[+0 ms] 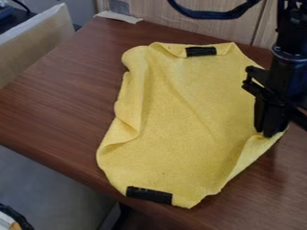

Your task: Unfold the cloth left to to bottom right

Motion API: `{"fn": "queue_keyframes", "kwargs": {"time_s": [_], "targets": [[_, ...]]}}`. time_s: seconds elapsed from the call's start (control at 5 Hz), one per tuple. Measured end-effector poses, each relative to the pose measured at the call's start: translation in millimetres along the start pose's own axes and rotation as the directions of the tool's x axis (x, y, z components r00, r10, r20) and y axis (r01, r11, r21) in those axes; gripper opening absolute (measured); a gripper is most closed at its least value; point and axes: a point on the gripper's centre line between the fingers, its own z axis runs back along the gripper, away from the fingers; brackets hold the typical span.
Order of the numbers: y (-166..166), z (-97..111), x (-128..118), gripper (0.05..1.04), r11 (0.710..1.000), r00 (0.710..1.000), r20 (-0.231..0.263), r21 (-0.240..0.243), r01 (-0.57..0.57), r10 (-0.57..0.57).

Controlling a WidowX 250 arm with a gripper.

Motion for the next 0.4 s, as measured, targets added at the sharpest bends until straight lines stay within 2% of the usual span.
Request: {"fn": "queue_keyframes", "kwargs": {"time_s": [0.2,0.4], "targets": [[-0.5,-3.0,-3.1,0.507,1.000,1.000,-0.009,-0.003,-0.004,0.004],[0.8,-5.3,-5.8,0.820,1.000,1.000,-0.017,0.004,-0.010,0.010]]}}
